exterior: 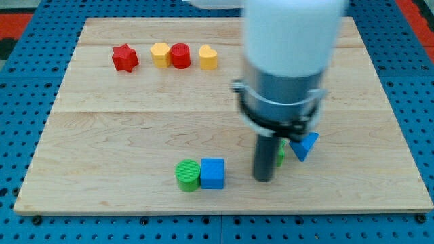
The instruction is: Move the blue cube slightly up
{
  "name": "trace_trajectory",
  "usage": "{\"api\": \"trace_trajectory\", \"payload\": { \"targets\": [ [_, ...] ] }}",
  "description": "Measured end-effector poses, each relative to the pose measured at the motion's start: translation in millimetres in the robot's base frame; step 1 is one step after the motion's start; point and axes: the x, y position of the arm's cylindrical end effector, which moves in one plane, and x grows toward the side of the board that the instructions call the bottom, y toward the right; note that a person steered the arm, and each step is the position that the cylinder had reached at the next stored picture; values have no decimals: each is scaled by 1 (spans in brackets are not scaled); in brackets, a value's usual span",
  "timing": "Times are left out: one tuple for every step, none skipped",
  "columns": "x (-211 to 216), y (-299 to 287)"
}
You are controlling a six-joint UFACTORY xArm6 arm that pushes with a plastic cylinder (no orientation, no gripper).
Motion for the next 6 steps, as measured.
{"api": "trace_trajectory", "payload": {
  "targets": [
    [8,-7],
    [30,-43],
    [40,-46],
    [31,-104],
    [-13,-109],
    [-39,-106]
  ]
}}
